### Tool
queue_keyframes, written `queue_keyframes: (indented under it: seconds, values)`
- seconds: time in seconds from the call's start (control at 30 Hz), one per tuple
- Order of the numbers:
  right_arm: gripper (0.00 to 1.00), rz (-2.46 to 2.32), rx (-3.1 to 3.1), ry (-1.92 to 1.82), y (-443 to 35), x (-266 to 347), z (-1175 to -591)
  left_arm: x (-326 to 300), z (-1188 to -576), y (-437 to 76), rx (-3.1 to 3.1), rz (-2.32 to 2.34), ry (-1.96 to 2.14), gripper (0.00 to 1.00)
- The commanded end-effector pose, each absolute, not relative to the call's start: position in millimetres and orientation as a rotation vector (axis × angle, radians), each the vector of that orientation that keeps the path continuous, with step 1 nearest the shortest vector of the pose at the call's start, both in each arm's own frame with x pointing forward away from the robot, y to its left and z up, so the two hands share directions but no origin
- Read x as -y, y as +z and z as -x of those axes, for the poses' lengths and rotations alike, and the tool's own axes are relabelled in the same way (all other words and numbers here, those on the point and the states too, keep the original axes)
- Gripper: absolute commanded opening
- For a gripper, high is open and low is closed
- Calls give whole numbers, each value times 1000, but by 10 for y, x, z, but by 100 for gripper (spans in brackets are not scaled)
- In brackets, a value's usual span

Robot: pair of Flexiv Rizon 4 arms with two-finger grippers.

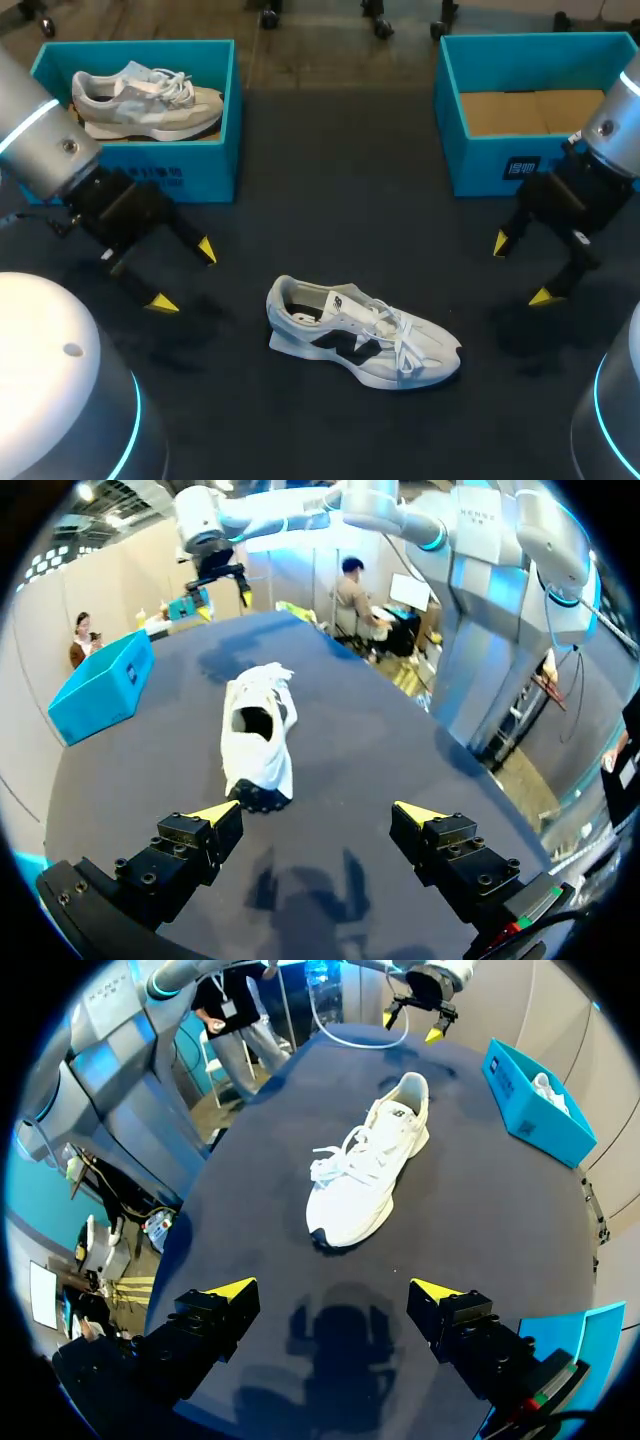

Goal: Take the shoe out of the shoebox, open the shoe tongue, remove and reinsert the insole, then place the shoe into the shoebox

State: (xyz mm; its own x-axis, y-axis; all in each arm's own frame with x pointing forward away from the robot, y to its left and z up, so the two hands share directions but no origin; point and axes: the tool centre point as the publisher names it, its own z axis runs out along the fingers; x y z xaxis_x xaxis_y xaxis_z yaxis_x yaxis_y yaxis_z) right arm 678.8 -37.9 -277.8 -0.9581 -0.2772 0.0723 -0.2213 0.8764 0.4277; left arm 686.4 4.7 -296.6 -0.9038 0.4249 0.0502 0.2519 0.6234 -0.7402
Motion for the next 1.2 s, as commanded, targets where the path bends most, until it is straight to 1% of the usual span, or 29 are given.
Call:
queue_keyframes:
  seconds: [0.03,0.23,0.6,0.8,1.2]
  values:
    - [100,-389,2916,-636,-2785,374,-6790,-111,-6831,-3110,2583,512,1309,100]
    - [100,-389,2916,-636,-2785,374,-6790,-203,-6782,-3192,2543,387,1552,100]
    - [100,-389,2916,-636,-2785,374,-6790,-206,-6802,-3217,2531,369,1539,100]
    - [100,-389,2916,-636,-2785,374,-6790,-120,-6905,-3487,2548,270,1505,100]
    - [100,-389,2916,-636,-2785,374,-6790,-10,-6966,-3623,2527,204,1573,100]
